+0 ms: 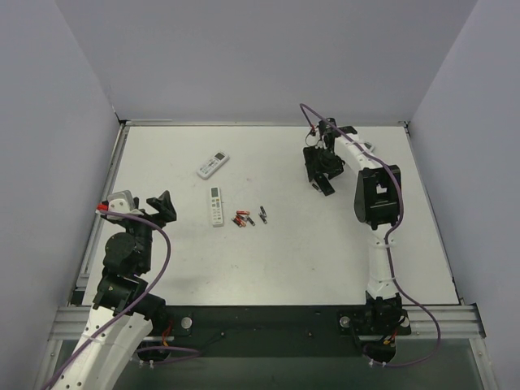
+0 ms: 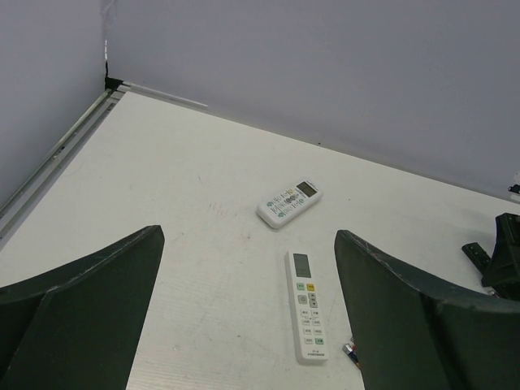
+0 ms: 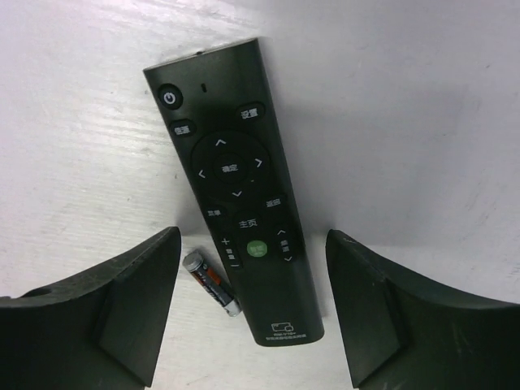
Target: Load the batteries into the remote control
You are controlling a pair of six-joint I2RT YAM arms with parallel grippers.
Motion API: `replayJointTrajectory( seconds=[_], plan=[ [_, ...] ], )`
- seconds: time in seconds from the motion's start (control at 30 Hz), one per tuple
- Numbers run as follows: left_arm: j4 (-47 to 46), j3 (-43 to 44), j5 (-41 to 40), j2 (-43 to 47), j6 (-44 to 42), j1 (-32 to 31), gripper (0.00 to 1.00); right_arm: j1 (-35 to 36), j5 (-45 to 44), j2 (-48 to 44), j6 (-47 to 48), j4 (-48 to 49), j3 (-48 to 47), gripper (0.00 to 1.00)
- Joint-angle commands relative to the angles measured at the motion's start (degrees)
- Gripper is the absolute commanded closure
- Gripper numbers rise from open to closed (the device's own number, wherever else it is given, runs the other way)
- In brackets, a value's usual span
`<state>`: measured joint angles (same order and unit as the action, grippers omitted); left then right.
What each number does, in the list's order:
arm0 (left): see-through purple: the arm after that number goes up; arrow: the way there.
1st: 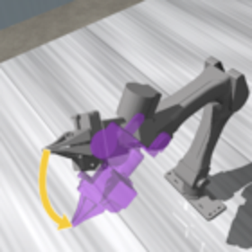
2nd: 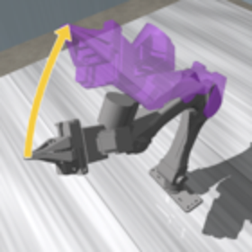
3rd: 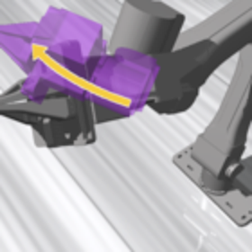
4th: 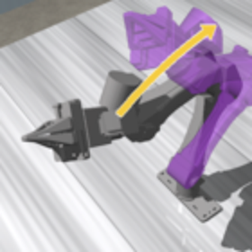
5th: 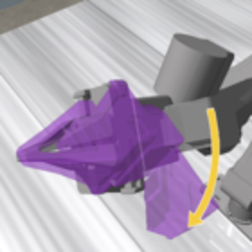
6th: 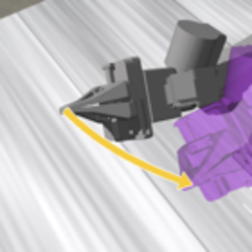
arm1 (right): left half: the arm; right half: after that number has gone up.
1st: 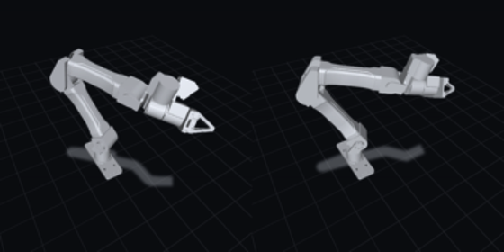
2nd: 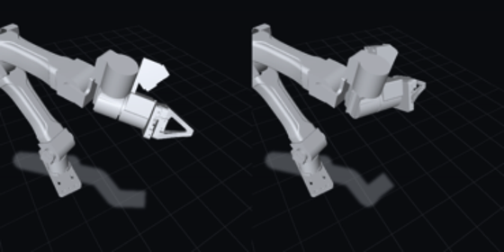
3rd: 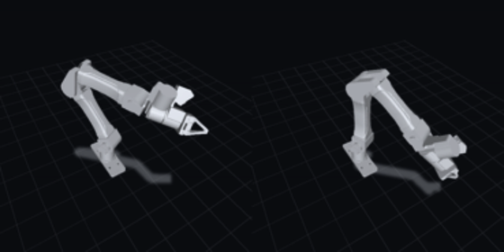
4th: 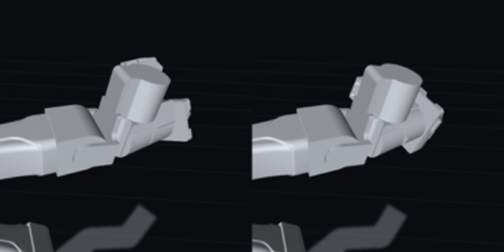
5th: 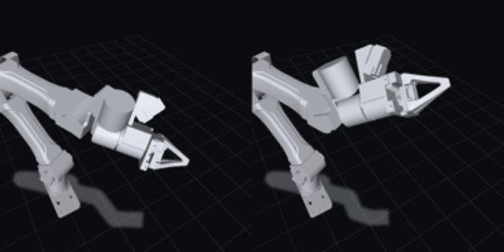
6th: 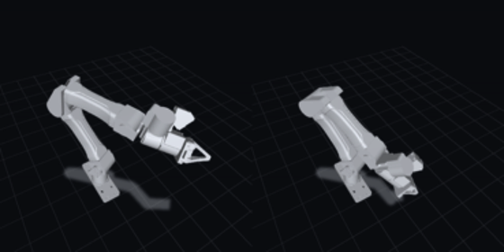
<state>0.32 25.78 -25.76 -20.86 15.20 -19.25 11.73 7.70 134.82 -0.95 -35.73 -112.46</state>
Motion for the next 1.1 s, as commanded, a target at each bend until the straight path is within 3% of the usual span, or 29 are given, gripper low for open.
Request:
replayJointTrajectory(
  seconds=[0.0, 0.07, 0.23, 0.37, 0.47, 0.6, 0.77, 1.07],
  plan=[
    [-0.5, 2.4, -0.3, -0.1, -0.6, -0.4, 0.03, -0.7, -1.9, 1.2, -0.2, -4.4, -2.8, 0.35],
    [-0.4, 2.5, -0.3, -0.1, -0.5, -0.4, 0.03, -1.4, -2.1, 1.2, -0.6, -4.4, -2.7, 0.38],
    [0.1, 2.6, -0.1, 0.1, -0.3, -0.4, 0.03, -3.3, -2.4, 0.9, -1.0, -4.8, -1.5, 0.56],
    [1.5, 2.6, 1.5, 0.1, -0.2, -0.7, 0.03, -3.6, -2.4, -1.8, 0.2, -4.5, 0.3, 0.81],
    [1.2, 2.5, 4.5, 0.0, 0.0, -0.9, 0.03, -3.7, -1.9, -5.1, 0.5, -4.1, 1.5, 0.89],
    [-1.6, 1.9, 11.7, -0.1, 1.8, -0.9, 0.03, -3.7, -0.9, -13.2, -0.8, -2.8, 4.8, 0.93],
    [-5.7, 2.1, 23.4, -4.3, 7.1, -0.9, 0.03, -2.4, 4.6, -24.9, -4.2, 2.1, 15.8, 0.94],
    [-22.8, 4.3, 48.4, -19.3, 17.1, -1.6, 0.03, 7.2, 26.0, -48.9, -13.3, 20.7, 39.3, 0.93]
  ],
)
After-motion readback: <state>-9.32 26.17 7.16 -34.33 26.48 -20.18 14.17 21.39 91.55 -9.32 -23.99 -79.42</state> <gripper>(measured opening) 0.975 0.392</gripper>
